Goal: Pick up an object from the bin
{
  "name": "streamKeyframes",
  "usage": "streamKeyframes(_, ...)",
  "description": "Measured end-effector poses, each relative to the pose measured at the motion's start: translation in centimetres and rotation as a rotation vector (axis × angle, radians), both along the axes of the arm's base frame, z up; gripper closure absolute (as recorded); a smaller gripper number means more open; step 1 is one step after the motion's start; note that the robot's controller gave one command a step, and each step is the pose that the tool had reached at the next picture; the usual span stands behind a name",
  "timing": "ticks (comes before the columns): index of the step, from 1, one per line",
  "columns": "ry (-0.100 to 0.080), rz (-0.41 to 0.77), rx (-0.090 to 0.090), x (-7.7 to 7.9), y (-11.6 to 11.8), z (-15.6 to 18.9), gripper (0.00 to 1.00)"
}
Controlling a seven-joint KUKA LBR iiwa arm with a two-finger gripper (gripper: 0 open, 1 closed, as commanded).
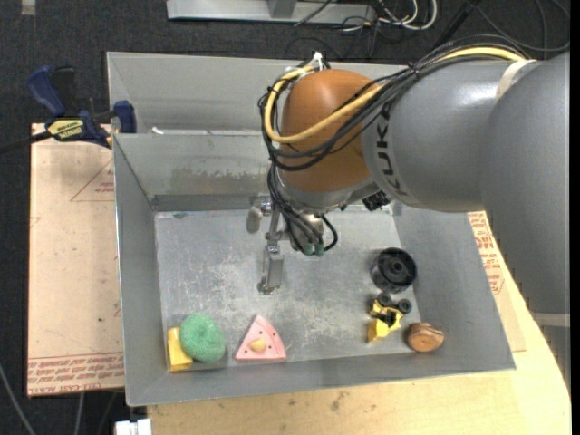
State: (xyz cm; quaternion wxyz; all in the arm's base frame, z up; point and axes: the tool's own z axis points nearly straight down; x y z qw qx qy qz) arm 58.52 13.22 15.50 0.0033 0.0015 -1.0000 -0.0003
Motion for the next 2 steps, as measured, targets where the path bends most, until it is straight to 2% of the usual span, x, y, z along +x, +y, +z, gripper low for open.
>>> streamKeyframes(1,-0.007,-0.002,0.001,0.2,-0.1,0.5,0.0)
streamKeyframes(2,-0.013,0.051,0.002,-3.6,-0.6,-4.5,0.0)
